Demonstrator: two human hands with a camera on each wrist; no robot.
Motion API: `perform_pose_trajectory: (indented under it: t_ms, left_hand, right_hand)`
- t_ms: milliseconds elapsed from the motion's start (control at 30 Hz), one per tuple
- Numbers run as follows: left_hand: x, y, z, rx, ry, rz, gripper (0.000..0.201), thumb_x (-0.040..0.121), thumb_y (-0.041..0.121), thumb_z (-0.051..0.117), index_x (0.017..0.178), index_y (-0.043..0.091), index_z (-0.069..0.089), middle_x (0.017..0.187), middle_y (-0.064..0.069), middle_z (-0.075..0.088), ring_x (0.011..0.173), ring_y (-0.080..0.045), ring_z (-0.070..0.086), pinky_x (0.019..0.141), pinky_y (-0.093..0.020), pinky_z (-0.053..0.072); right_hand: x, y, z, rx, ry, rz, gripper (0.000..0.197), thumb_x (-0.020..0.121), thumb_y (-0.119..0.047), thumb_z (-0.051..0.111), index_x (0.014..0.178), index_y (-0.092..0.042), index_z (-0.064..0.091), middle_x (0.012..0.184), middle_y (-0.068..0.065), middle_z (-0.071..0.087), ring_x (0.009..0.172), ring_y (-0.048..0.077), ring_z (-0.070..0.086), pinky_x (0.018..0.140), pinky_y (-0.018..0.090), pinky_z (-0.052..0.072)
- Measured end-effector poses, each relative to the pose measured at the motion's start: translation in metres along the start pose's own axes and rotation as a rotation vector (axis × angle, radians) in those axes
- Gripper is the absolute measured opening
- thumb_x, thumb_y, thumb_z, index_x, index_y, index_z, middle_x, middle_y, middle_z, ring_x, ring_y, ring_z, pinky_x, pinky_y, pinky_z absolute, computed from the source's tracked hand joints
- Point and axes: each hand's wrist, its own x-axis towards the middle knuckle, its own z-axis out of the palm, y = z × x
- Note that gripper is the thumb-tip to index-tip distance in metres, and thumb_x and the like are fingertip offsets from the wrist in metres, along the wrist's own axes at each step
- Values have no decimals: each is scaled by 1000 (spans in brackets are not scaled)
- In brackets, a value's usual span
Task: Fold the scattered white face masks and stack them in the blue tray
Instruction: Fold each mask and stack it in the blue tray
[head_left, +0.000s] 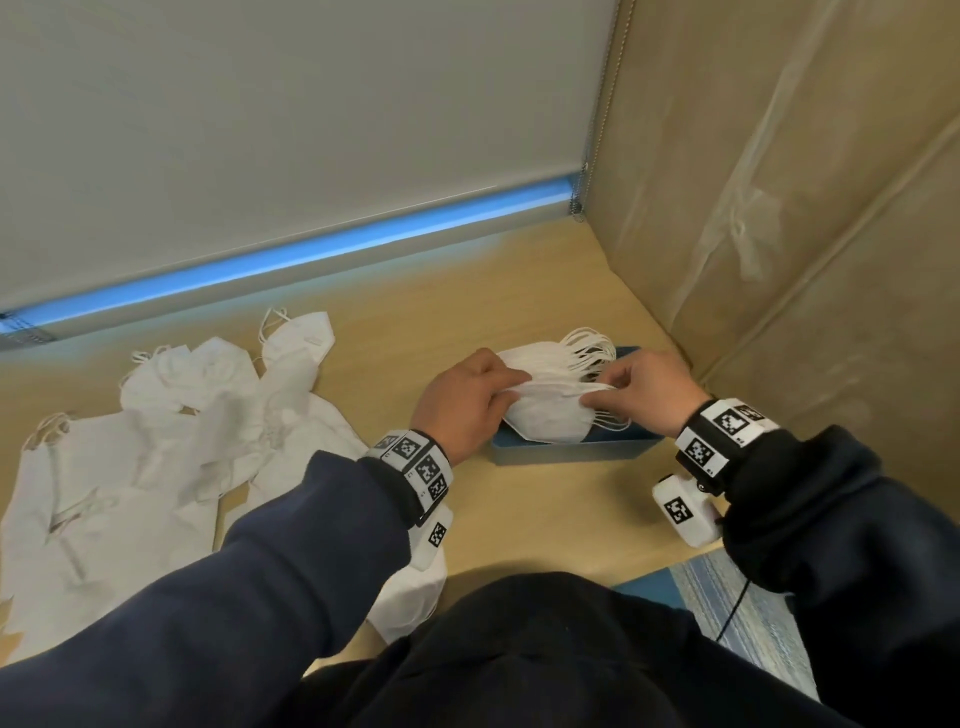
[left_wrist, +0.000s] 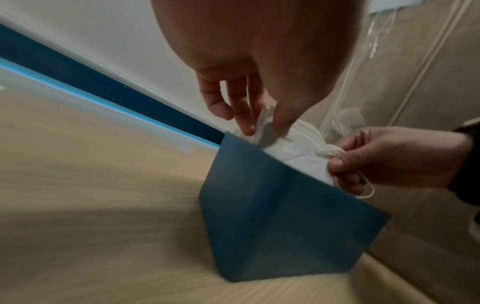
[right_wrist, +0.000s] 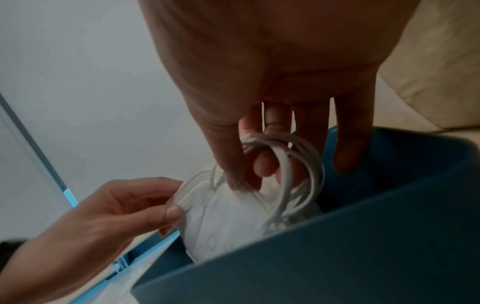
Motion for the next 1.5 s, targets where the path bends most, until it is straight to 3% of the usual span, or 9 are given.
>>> perform_pose_trajectory:
  t_ms: [267, 400, 567, 733, 933, 1133, 1233, 1333, 1500]
  left_hand:
    - [5, -9, 6, 413, 35, 150, 15, 87, 33, 72, 96, 22, 77, 82, 1, 73, 80, -26, 63, 74, -37, 43]
    - [6, -13, 10, 469, 86, 204, 13, 83, 30, 72, 88, 19, 78, 77, 2, 69, 77, -27, 58, 69, -36, 41]
    - [5, -15, 5, 281, 124, -55, 23, 89, 38, 66, 105, 22, 69, 101, 3, 67, 92, -22, 60, 82, -39, 43]
    - [-20, -36, -23, -40, 270, -233, 18, 86, 36, 74, 100, 28, 65, 97, 11, 59, 75, -9, 55, 74, -31, 47]
    - [-93, -102, -79, -200, 291, -584, 6, 85, 26, 77, 85, 28, 71, 89, 12, 71, 78, -9, 65, 82, -34, 54]
    - [-188, -160, -130, -184, 231, -755, 14, 82, 30, 82, 93, 27, 73, 92, 6, 73, 82, -9, 67, 71, -20, 47]
    - [-235, -186, -137, -123, 134, -773, 41, 72, 49, 84, 105, 30, 69, 105, 8, 64, 93, -15, 64, 84, -31, 51]
    - [-271, -209, -131, -20, 61, -789, 59, 70, 49, 87, 122, 33, 62, 128, 5, 51, 121, -22, 53, 104, -38, 44]
    - [-292, -219, -114, 91, -186, -762, 102, 55, 75, 77, 145, 45, 40, 147, 3, 35, 132, -26, 38, 107, -48, 41]
  right_hand:
    - [11, 2, 0, 14, 77, 1, 8, 76, -22, 85, 77, -23, 77, 73, -10, 72, 73, 6, 67, 58, 4, 39]
    - [13, 2, -4, 2, 184, -24, 9, 77, -22, 83, 77, -27, 75, 75, -12, 69, 73, 3, 63, 65, 16, 46]
    - [17, 5, -1, 263, 246, 76, 12, 77, -16, 85, 86, -17, 77, 71, 1, 65, 64, 14, 56, 66, 28, 47]
    - [4, -23, 11, 633, 352, 43, 5, 86, -16, 78, 89, -17, 76, 67, 0, 54, 60, 13, 49, 62, 29, 44]
    - [-4, -109, 39, 775, -77, -145, 5, 92, -4, 70, 93, 0, 71, 66, 14, 58, 53, 24, 48, 45, 26, 42]
    - [2, -177, 110, 573, -489, -180, 13, 88, -4, 73, 101, -4, 71, 77, 8, 67, 65, 20, 65, 62, 41, 59]
    - [1, -198, 157, 304, -741, -96, 31, 82, -17, 82, 110, -14, 69, 91, 7, 70, 72, 18, 69, 71, 49, 61]
    - [-6, -205, 195, -255, -958, -236, 58, 72, -35, 89, 122, -26, 60, 106, -1, 64, 77, 11, 61, 67, 30, 55]
    - [-14, -202, 227, -682, -907, -528, 43, 77, -32, 82, 113, -28, 59, 110, -2, 54, 91, 15, 49, 72, 31, 41]
